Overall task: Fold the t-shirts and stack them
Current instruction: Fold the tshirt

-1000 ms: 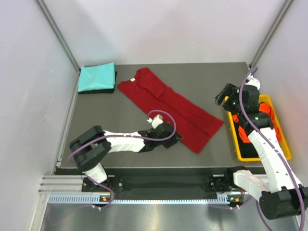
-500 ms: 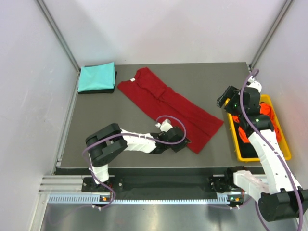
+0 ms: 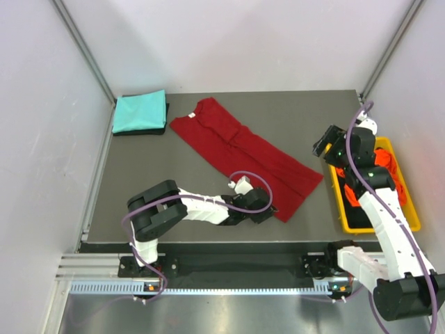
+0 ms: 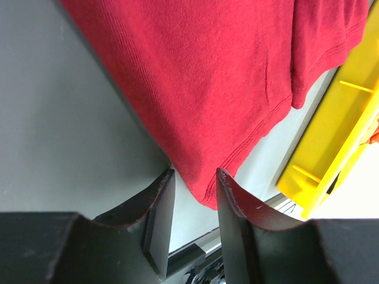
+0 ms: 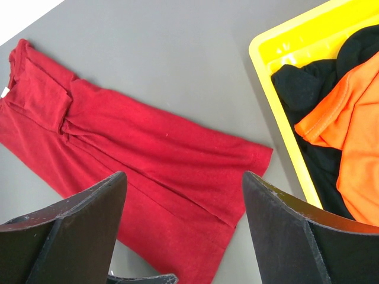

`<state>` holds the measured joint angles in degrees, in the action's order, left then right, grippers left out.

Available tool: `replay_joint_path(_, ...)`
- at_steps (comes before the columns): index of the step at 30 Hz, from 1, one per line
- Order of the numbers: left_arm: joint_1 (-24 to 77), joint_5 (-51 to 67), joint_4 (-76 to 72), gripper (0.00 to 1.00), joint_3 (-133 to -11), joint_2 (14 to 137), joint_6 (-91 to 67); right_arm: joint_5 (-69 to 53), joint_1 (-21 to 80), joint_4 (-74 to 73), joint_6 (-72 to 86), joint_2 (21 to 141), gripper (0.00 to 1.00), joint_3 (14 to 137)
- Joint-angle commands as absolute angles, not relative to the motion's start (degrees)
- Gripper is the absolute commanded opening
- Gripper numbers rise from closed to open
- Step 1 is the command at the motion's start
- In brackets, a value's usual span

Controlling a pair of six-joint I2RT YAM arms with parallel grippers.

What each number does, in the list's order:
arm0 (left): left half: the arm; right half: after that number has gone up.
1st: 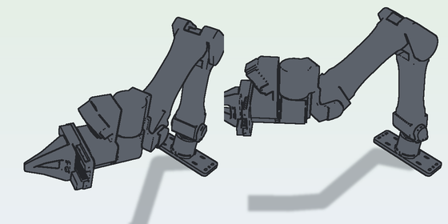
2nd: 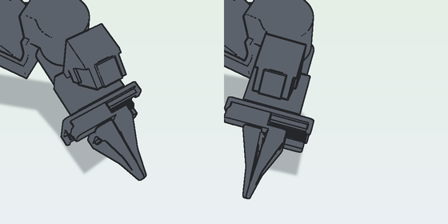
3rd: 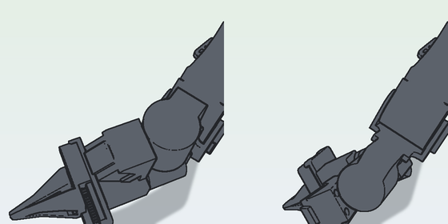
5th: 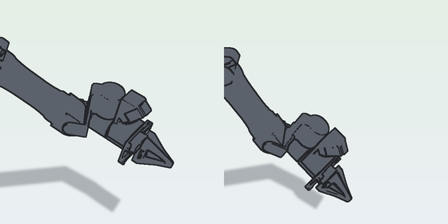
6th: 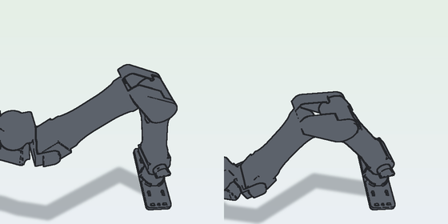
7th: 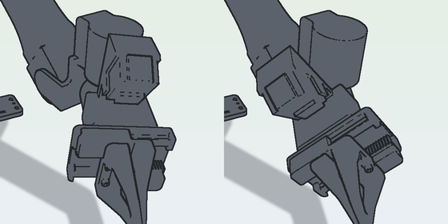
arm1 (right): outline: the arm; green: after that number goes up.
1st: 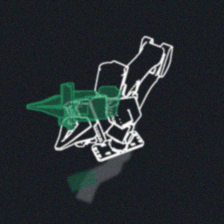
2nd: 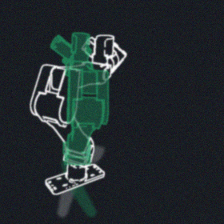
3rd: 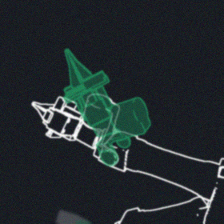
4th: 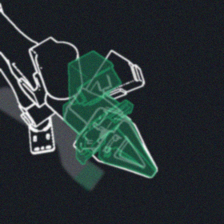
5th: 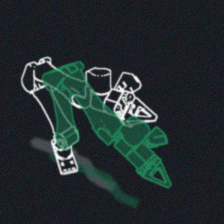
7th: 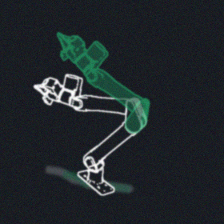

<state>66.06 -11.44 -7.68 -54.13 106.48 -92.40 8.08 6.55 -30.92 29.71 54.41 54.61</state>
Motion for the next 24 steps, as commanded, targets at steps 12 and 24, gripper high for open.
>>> replay_joint_path(12, 66.62, -10.9, -7.73, 0.22, -55.55, 109.87, -92.9, 7.21, 5.71, -29.79, 30.41, 51.59, 0.79, 54.4)
replay_joint_path(24, 66.71, -9.94, 3.07, 0.0, -50.55, 101.17, -86.66, 4.23, 5.71, -29.44, 28.3, 53.52, 0.79, 54.32)
